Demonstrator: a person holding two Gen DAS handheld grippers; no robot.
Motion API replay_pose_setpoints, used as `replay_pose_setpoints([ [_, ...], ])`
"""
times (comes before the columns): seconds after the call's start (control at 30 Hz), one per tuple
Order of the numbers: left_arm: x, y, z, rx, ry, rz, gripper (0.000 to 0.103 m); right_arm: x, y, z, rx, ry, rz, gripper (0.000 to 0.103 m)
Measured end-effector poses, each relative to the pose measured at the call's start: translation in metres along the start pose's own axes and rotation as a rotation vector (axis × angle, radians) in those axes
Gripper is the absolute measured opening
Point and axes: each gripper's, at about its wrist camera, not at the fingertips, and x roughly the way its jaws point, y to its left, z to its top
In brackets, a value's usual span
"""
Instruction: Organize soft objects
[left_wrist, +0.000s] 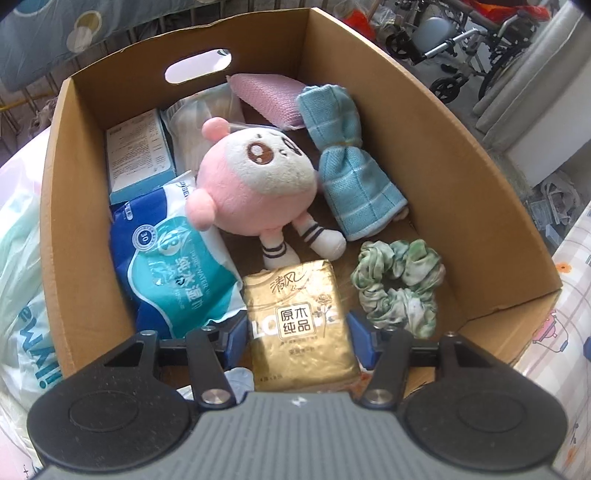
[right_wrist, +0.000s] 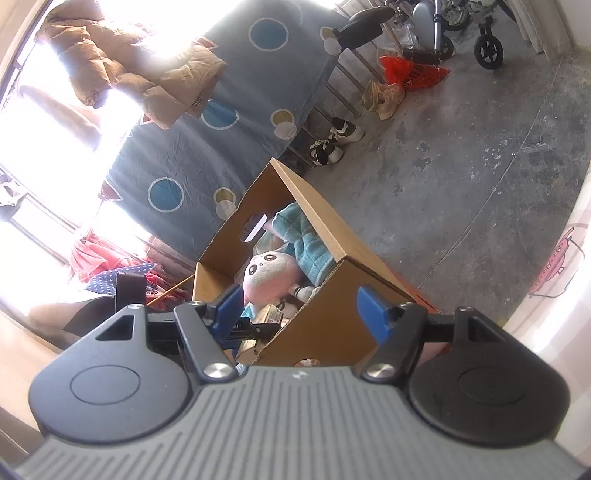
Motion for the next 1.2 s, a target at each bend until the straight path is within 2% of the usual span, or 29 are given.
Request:
replay_pose_setpoints([
  [0.07, -0.006, 0.002, -0.001, 0.000, -0.016, 0.012, 0.066, 0.002, 0.001, -0.001, 0.002, 0.002, 0.000, 0.068],
  [0.33, -0.056, 0.011, -0.016, 0.030, -0.157, 0.046, 0.069, 0.002, 0.012, -0.007, -0.009, 0.017, 0.017, 0.070],
  [0.53, -0.115, 0.038, -0.051, -0.008, -0.328, 0.087, 0.081, 0.010, 0.029, -0.020, -0.055, 0.053, 0.019, 0.078],
  [0.63, -0.136, 0.052, -0.074, -0.035, -0.398, 0.133, 0.090, 0.016, 0.039, -0.028, -0.083, 0.077, 0.034, 0.082],
  [0.7, -0.147, 0.063, -0.091, -0.058, -0.429, 0.178, 0.093, 0.021, 0.048, -0.034, -0.110, 0.088, 0.034, 0.083],
  [0.87, -0.163, 0.084, -0.127, -0.108, -0.477, 0.228, 0.103, 0.029, 0.077, -0.047, -0.278, 0.085, -0.036, 0.092],
  [0.93, -0.166, 0.090, -0.140, -0.130, -0.499, 0.232, 0.103, 0.030, 0.092, -0.053, -0.368, 0.072, -0.068, 0.094],
  [1.0, -0.167, 0.095, -0.150, -0.152, -0.504, 0.235, 0.103, 0.032, 0.105, -0.060, -0.452, 0.062, -0.097, 0.102],
  [1.2, -0.168, 0.100, -0.175, -0.194, -0.500, 0.251, 0.103, 0.043, 0.133, -0.080, -0.689, 0.040, -0.225, 0.102],
])
